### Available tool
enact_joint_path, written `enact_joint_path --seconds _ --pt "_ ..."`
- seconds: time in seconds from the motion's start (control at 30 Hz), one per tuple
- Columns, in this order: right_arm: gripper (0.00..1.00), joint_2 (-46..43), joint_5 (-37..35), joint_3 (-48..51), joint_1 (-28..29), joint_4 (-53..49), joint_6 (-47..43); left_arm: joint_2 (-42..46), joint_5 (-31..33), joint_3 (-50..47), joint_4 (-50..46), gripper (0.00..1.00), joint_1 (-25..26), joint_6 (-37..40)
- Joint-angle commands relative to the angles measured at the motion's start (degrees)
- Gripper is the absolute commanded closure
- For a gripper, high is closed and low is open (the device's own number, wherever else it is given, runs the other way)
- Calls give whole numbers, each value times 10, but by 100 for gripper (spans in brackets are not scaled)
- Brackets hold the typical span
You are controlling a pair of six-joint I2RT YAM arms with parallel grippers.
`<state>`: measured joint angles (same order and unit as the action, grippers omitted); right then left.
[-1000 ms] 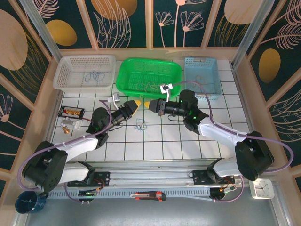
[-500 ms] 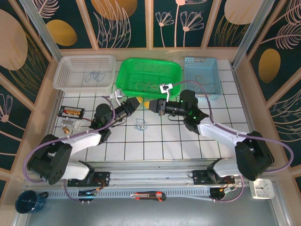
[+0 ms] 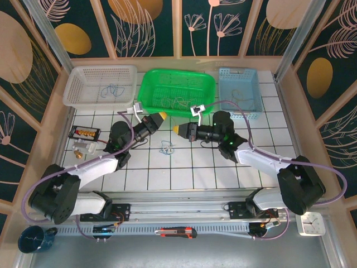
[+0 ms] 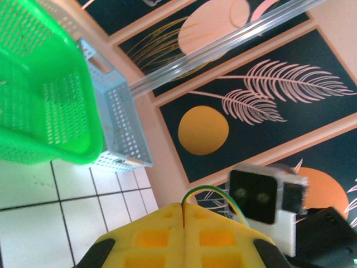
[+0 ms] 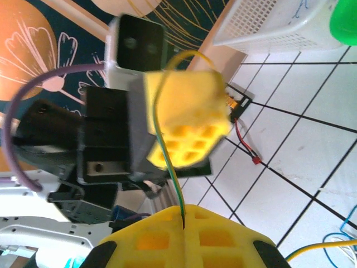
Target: Untangle the cables
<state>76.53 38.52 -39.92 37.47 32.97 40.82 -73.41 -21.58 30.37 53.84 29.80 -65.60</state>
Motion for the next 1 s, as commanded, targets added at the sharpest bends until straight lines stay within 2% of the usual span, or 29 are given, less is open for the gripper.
enact_joint_path --seconds 0.0,0.57,0.77,0.83,0.87,0.93,0.97 --pt "100 4 -20 12 -1 -1 -21 36 16 30 -10 100 3 25" --pt "100 28 -28 17 -1 13 -20 39 -27 85 -8 100 2 14" --pt "100 20 -69 -22 -22 -63 -53 43 -28 87 -8 100 3 23" --pt "100 19 -91 -50 -40 -106 -73 42 -31 86 -8 85 2 28" --pt "100 18 -99 -61 -50 -120 -80 42 -32 86 -8 81 2 29" --pt "100 16 -114 -85 -78 -145 -95 40 -34 85 -10 63 3 32" --pt "100 16 -119 -93 -92 -151 -100 38 -33 85 -13 57 2 34"
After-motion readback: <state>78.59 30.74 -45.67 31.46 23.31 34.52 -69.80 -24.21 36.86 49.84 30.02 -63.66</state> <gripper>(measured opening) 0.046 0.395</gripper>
